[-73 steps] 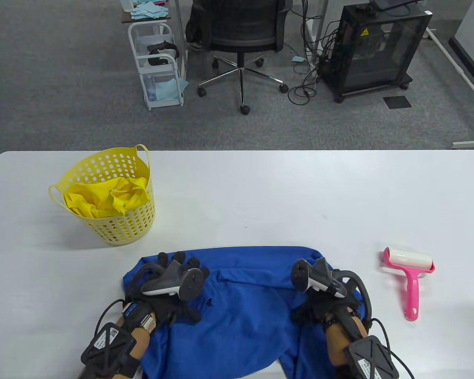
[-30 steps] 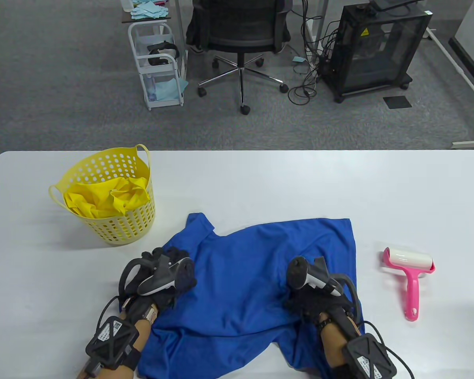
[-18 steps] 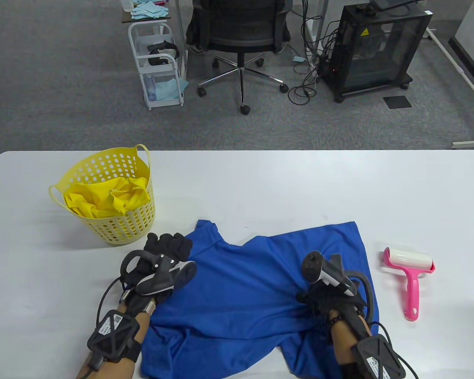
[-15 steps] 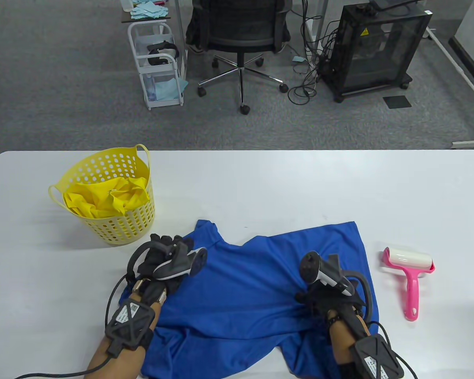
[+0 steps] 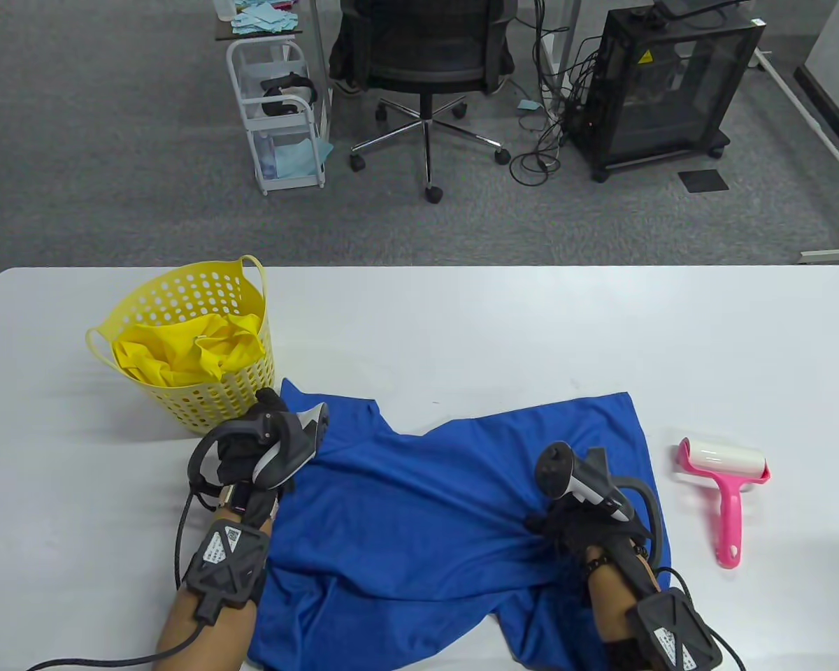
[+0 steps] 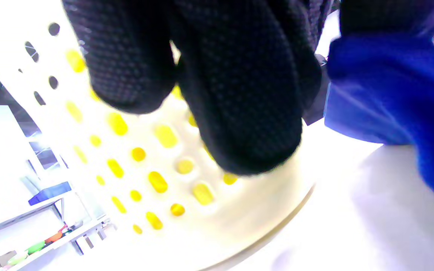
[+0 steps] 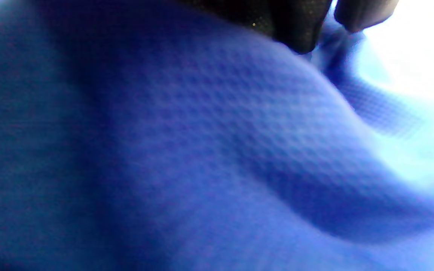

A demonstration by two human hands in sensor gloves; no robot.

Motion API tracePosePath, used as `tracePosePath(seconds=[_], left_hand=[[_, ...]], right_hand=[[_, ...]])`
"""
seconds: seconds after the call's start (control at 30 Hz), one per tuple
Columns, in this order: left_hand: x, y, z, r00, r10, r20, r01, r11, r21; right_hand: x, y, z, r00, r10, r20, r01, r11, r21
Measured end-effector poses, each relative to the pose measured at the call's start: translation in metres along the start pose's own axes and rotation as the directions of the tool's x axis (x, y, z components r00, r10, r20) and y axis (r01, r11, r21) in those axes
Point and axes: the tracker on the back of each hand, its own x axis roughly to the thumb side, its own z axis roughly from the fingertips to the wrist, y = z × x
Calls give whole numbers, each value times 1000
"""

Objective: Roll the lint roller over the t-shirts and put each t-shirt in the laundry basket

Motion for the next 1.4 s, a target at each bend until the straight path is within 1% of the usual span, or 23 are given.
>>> tracePosePath(seconds=[0.03,0.1,0.17,0.2,0.27,0.33,0.37,0.4,0.43,0.5,0.53,0.6,0.67,0.7,0.73,0.8,0.9,0.93,1.0,1.07,1.2,1.37,1.4], left_hand=[[-1,3,3,999,33,2,-33,999,6],[0,13,13,998,46,50,-50,996,74],[7,23,33,985,24,169,-49,988,149],[11,26,45,972,43,232,-76,988,135],[23,27,70,916,152,370,-159,987,-11],[38,18,94,793,290,537,-129,940,-317],[42,12,105,755,338,562,-49,884,-466],[45,5,114,732,386,562,52,790,-611],[46,1,119,711,404,576,97,754,-649],[46,-7,122,707,388,592,96,776,-623],[46,-12,119,721,337,605,143,783,-606],[47,-21,108,748,296,594,152,795,-587],[48,-31,91,755,326,569,119,785,-608],[48,-36,83,743,364,562,96,773,-627],[49,-42,71,726,395,563,78,766,-638],[49,-48,49,724,422,545,42,762,-646],[53,-56,15,754,469,460,-40,731,-681],[54,-57,9,759,469,451,-45,729,-683],[59,-58,-10,774,459,435,-49,730,-682],[61,-60,-21,773,473,422,-57,716,-696],[60,-67,-39,764,517,387,-100,686,-721],[60,-75,-44,747,579,326,-176,646,-743],[59,-74,-43,745,587,316,-205,653,-730]], right_hand=[[0,0,0,1000,-1,1,1,1000,1],[-1,0,1,1000,-5,2,5,1000,3],[-2,-2,8,1000,-22,-2,22,1000,-22],[-2,-5,12,1000,-29,-7,28,999,-41],[1,-16,28,1000,-4,-22,2,995,-100],[9,-29,51,999,16,29,-11,983,-184],[13,-31,57,998,11,58,0,982,-189],[20,-30,61,995,7,97,10,985,-170],[27,-25,62,991,14,135,4,991,-133],[40,-6,59,985,58,164,-50,997,-52],[46,8,54,976,140,164,-141,990,-6],[56,26,44,966,194,168,-205,977,52],[65,41,28,957,245,157,-263,959,103],[67,46,21,952,272,140,-290,947,136],[68,45,12,949,296,112,-310,939,146],[63,38,-4,974,208,92,-221,963,156],[45,32,-36,996,87,17,-89,976,198],[40,29,-44,998,64,3,-63,978,201],[29,20,-65,998,-11,-58,20,985,172],[25,13,-79,995,-40,-90,54,985,165],[23,1,-99,996,-4,-84,15,991,131],[23,-2,-106,996,-8,-86,18,992,121],[23,-2,-105,997,-15,-80,24,993,118]])
